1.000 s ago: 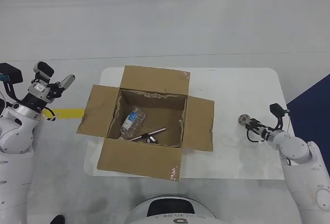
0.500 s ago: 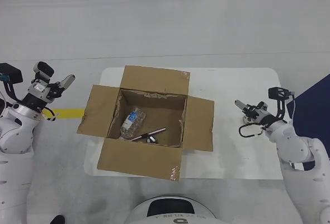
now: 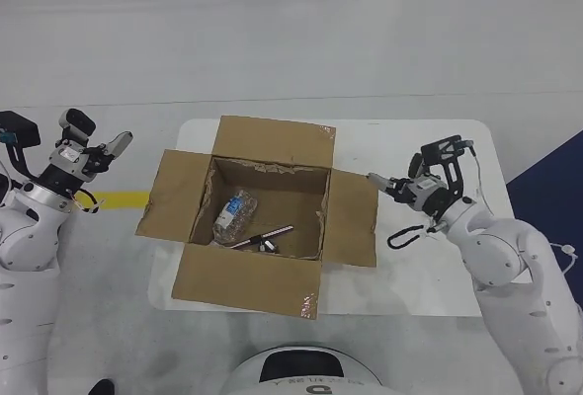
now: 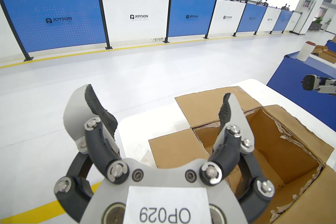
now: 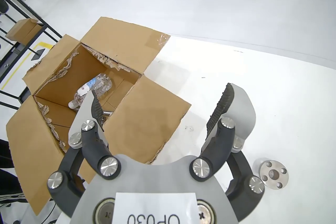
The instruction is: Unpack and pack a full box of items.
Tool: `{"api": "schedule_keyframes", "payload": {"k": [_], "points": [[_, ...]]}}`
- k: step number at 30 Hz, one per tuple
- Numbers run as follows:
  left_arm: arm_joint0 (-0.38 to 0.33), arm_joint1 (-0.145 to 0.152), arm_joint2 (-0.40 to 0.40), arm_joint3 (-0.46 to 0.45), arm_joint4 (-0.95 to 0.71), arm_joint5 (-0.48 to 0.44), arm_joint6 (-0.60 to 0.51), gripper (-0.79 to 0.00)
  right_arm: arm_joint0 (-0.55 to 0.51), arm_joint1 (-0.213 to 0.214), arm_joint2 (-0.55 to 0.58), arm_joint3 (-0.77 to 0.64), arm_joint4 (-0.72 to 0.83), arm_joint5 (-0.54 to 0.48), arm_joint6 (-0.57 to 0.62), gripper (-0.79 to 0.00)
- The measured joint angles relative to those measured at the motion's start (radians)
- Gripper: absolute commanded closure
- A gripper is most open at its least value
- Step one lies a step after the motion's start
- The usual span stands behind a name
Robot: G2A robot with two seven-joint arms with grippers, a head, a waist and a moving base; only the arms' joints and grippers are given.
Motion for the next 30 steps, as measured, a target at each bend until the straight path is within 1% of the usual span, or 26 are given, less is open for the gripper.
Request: {"api": "schedule_keyframes", "payload": {"k": [1,2,3,4,5,6,9,11,12,13,14,16,18,21,24,30], "points": [[0.0,0.0,0.0,0.0,0.0,0.0,0.0,-0.785,0.024,0.001,-0.023,0.001,0.012,-0.027,0.002,-0.785],[0.0,0.0,0.0,0.0,0.0,0.0,0.0,-0.785,0.06,0.002,-0.061,-0.009,0.007,-0.058,0.023,-0.708],[0.0,0.0,0.0,0.0,0.0,0.0,0.0,-0.785,0.121,0.001,-0.128,-0.017,-0.031,-0.097,0.082,-0.551],[0.0,0.0,0.0,0.0,0.0,0.0,0.0,-0.785,0.174,-0.003,-0.185,-0.01,-0.084,-0.111,0.143,-0.496],[0.0,0.0,0.0,0.0,0.0,0.0,0.0,-0.785,0.23,-0.01,-0.247,0.006,-0.151,-0.113,0.206,-0.48],[0.0,0.0,0.0,0.0,0.0,0.0,0.0,-0.785,0.308,-0.022,-0.334,0.036,-0.242,-0.115,0.282,-0.437],[0.0,0.0,0.0,0.0,0.0,0.0,0.0,-0.785,0.49,-0.062,-0.538,0.138,-0.366,-0.136,0.398,-0.403],[0.0,0.0,0.0,0.0,0.0,0.0,0.0,-0.785,0.585,-0.09,-0.641,0.213,-0.357,-0.149,0.433,-0.493],[0.0,0.0,0.0,0.0,0.0,0.0,0.0,-0.785,0.644,-0.111,-0.706,0.266,-0.348,-0.157,0.456,-0.616],[0.0,0.0,0.0,0.0,0.0,0.0,0.0,-0.785,0.684,-0.126,-0.754,0.305,-0.346,-0.166,0.473,-0.637],[0.0,0.0,0.0,0.0,0.0,0.0,0.0,-0.785,0.722,-0.143,-0.801,0.345,-0.344,-0.18,0.488,-0.631],[0.0,0.0,0.0,0.0,0.0,0.0,0.0,-0.785,0.803,-0.185,-0.907,0.444,-0.327,-0.236,0.511,-0.662],[0.0,0.0,0.0,0.0,0.0,0.0,0.0,-0.785,0.871,-0.229,-0.995,0.557,-0.286,-0.309,0.514,-0.622],[0.0,0.0,0.0,0.0,0.0,0.0,0.0,-0.785,0.944,-0.294,-1.084,0.702,-0.21,-0.371,0.502,-0.591],[0.0,0.0,0.0,0.0,0.0,0.0,0.0,-0.785,0.995,-0.353,-1.145,0.819,-0.157,-0.423,0.483,-0.597],[0.0,0.0,0.0,0.0,0.0,0.0,0.0,-0.785,1.042,-0.463,-1.238,1.018,-0.108,-0.495,0.446,-0.616]]}}
